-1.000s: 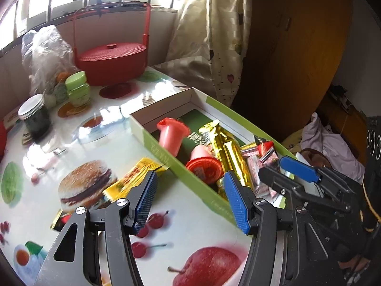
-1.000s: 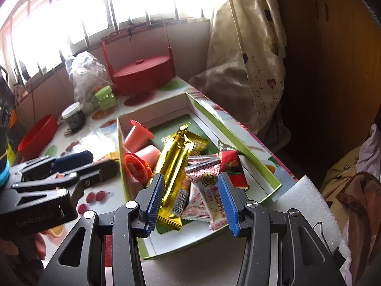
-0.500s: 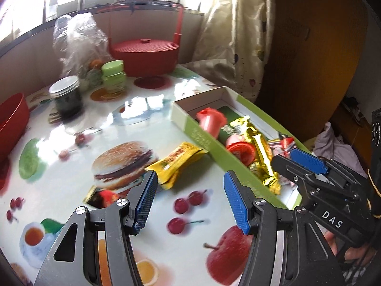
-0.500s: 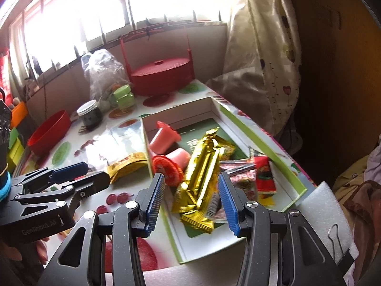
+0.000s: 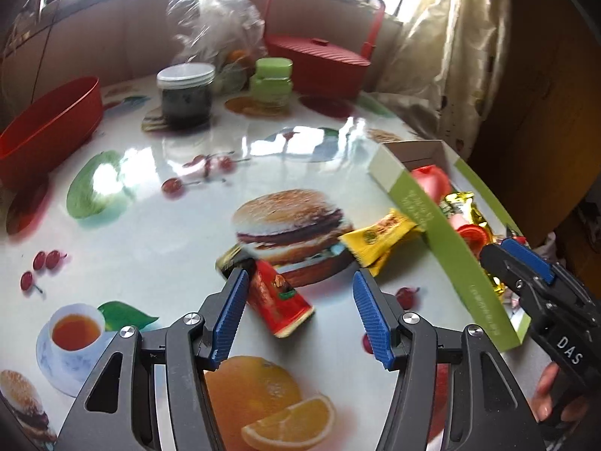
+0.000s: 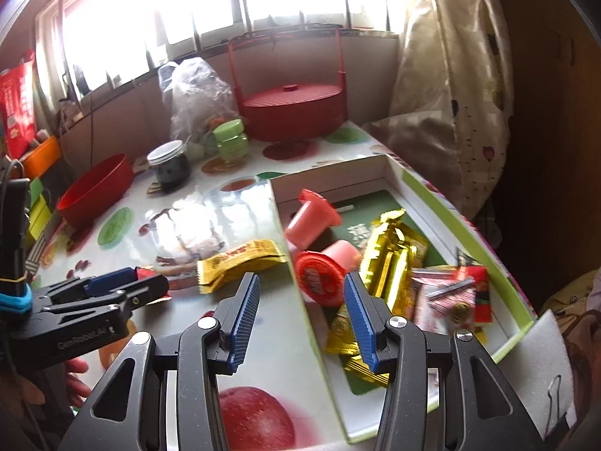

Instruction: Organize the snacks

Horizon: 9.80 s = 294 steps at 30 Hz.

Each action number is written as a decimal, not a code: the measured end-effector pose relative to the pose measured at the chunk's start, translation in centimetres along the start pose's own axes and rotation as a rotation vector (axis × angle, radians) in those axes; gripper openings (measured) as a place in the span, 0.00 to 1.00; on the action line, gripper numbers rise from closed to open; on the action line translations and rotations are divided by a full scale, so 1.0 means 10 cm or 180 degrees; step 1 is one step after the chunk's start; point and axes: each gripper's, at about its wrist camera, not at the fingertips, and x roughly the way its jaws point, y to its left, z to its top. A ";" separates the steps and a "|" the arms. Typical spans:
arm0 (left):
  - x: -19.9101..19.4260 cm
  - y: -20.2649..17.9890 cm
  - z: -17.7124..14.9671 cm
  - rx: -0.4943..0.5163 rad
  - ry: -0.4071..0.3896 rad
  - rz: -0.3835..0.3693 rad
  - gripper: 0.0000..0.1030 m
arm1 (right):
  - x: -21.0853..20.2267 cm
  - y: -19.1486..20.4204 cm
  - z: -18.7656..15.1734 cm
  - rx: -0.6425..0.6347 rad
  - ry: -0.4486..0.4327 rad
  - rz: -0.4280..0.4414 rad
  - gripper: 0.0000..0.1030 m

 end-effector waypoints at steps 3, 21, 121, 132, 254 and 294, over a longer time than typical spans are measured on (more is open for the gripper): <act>0.03 0.03 0.00 -0.0033 0.0020 0.0050 0.57 | 0.05 0.07 0.03 -0.0035 0.0020 0.0046 0.45; 0.04 0.33 -0.05 -0.0166 0.0043 0.0279 0.57 | 0.45 0.48 0.14 -0.0128 0.0390 0.0349 0.45; -0.25 0.04 0.10 0.0032 -0.0225 0.0094 0.25 | 0.30 0.52 0.12 -0.0063 0.0307 0.0286 0.24; -0.32 -0.19 0.10 0.0146 -0.0239 -0.0041 0.25 | 0.05 0.33 0.08 0.0017 0.0214 0.0219 0.24; -0.31 -1.03 -0.28 0.0528 -0.0008 -0.0331 0.54 | -0.67 -0.57 -0.49 0.0357 0.0020 -0.0486 0.53; -0.12 -1.12 -0.86 0.0833 0.0074 0.0104 0.59 | -0.56 -0.56 -0.99 0.0217 0.0190 -0.0739 0.57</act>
